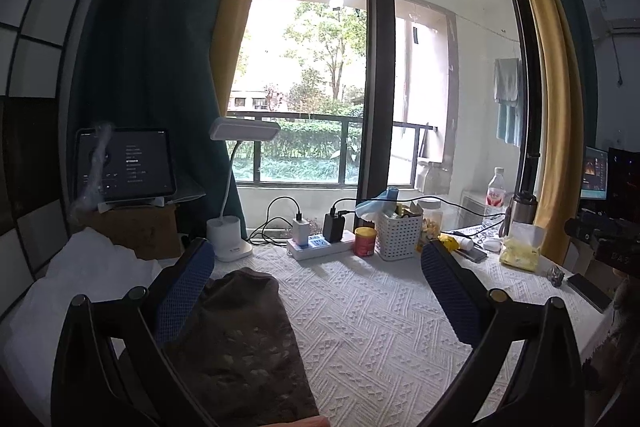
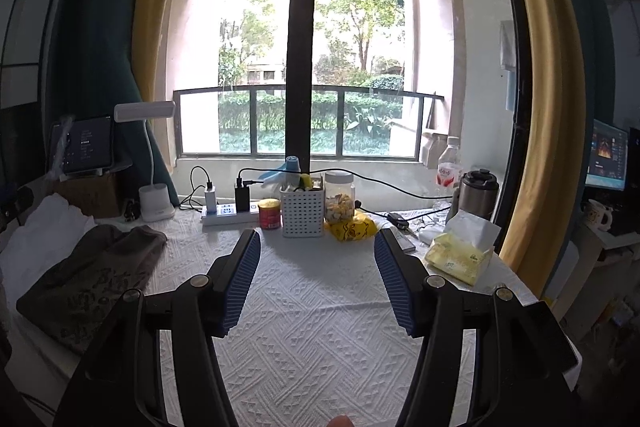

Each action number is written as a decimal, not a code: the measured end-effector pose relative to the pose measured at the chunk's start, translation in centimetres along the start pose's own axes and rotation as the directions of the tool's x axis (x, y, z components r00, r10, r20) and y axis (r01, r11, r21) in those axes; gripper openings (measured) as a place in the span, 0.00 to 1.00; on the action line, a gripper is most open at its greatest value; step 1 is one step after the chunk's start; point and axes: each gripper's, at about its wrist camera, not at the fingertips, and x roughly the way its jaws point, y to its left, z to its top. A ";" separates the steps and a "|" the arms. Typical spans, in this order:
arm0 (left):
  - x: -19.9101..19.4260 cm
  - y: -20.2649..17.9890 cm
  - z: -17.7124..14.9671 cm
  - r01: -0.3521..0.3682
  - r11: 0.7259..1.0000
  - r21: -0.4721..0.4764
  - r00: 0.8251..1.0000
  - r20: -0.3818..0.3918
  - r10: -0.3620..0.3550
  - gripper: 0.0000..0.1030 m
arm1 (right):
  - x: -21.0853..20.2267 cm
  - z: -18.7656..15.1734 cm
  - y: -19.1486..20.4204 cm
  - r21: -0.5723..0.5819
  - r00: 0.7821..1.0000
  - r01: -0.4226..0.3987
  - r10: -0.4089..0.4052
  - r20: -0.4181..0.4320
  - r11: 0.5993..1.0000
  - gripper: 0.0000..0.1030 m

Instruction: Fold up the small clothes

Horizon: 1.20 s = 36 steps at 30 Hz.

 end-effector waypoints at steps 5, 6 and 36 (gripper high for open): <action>0.0 -0.4 0.0 0.008 1.000 0.007 1.000 -0.002 -0.008 0.99 | 0.0 0.0 -0.1 0.001 1.000 0.001 -0.001 0.000 1.000 0.61; 0.0 -0.4 0.0 0.008 1.000 0.007 1.000 -0.002 -0.008 0.99 | 0.0 0.0 -0.1 0.002 1.000 0.001 -0.001 0.001 1.000 0.61; -0.1 -0.5 -0.1 0.020 1.000 0.006 1.000 -0.004 -0.020 0.99 | -0.1 -0.6 -0.4 0.012 1.000 0.003 -0.003 -0.009 1.000 0.61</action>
